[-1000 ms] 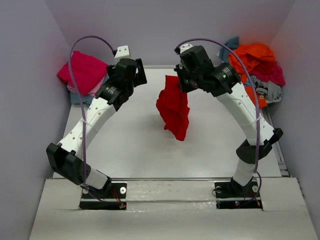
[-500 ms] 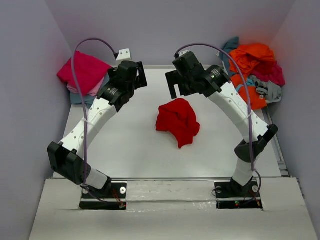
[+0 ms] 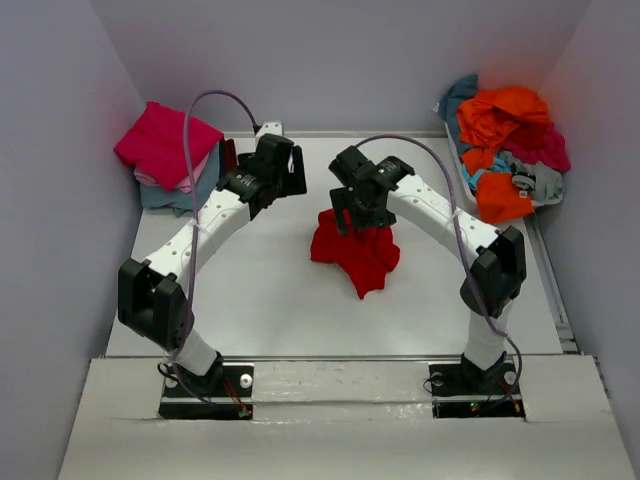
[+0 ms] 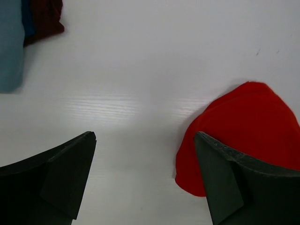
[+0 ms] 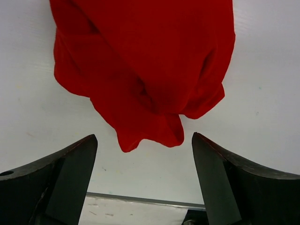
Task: Fold and stack the t-shirts
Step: Move the tshirt to the center of the board, then flatten the tshirt out
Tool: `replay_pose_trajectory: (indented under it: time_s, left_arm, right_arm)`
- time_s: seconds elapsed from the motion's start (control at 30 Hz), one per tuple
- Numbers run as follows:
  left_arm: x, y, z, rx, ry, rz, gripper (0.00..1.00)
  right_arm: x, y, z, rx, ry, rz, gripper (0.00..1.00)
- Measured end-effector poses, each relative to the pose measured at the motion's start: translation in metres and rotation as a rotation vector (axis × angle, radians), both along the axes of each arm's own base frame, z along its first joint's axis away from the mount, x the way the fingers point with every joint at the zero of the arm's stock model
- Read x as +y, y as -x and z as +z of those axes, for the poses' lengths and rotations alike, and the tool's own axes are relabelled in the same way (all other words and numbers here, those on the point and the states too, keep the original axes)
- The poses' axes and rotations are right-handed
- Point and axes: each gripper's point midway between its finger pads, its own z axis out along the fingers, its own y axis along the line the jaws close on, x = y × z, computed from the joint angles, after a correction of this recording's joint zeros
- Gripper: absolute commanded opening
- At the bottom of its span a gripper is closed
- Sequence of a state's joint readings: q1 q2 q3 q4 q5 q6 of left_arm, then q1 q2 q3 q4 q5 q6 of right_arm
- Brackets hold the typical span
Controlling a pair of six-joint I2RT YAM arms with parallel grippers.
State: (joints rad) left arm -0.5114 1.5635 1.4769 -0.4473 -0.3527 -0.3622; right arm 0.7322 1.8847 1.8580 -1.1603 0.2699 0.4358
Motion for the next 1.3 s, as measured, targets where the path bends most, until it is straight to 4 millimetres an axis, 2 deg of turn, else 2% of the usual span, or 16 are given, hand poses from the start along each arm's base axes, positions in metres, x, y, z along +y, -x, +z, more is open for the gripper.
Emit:
replay_pose_trajectory:
  time_s: [0.1, 0.2, 0.33, 0.43, 0.5, 0.6, 0.7, 0.83, 1.0, 1.3]
  left_arm:
    - [-0.003, 0.016, -0.037, 0.091, -0.016, -0.035, 0.95]
    - [0.002, 0.040, -0.076, 0.206, -0.041, -0.058, 0.95]
    - [0.005, 0.066, -0.105, 0.304, -0.049, -0.083, 0.94]
    - [0.003, 0.077, -0.108, 0.327, -0.040, -0.102, 0.94]
    - [-0.002, 0.083, -0.108, 0.330, -0.034, -0.121, 0.94]
    - [-0.010, 0.095, -0.113, 0.352, -0.032, -0.159, 0.94]
    - [-0.018, 0.106, -0.119, 0.384, -0.044, -0.193, 0.94]
    - [-0.026, 0.113, -0.130, 0.421, -0.065, -0.220, 0.95]
    - [-0.033, 0.122, -0.144, 0.483, -0.085, -0.249, 0.95]
    - [-0.053, 0.112, -0.146, 0.503, -0.095, -0.273, 0.95]
  right_arm:
    - [-0.008, -0.002, -0.006, 0.021, -0.016, -0.047, 0.85]
    - [-0.020, -0.007, 0.002, 0.009, -0.050, -0.099, 0.84]
    - [-0.032, -0.006, 0.018, -0.022, -0.088, -0.149, 0.83]
    - [-0.036, 0.004, 0.024, -0.029, -0.116, -0.164, 0.80]
    - [-0.038, 0.012, 0.018, -0.009, -0.121, -0.172, 0.78]
    - [-0.042, 0.027, -0.005, 0.051, -0.120, -0.179, 0.77]
    - [-0.051, 0.048, -0.037, 0.134, -0.088, -0.198, 0.76]
    - [-0.059, 0.065, -0.060, 0.196, -0.059, -0.216, 0.76]
    - [-0.059, 0.068, -0.066, 0.194, -0.076, -0.226, 0.71]
    - [-0.050, 0.067, -0.081, 0.202, -0.119, -0.221, 0.63]
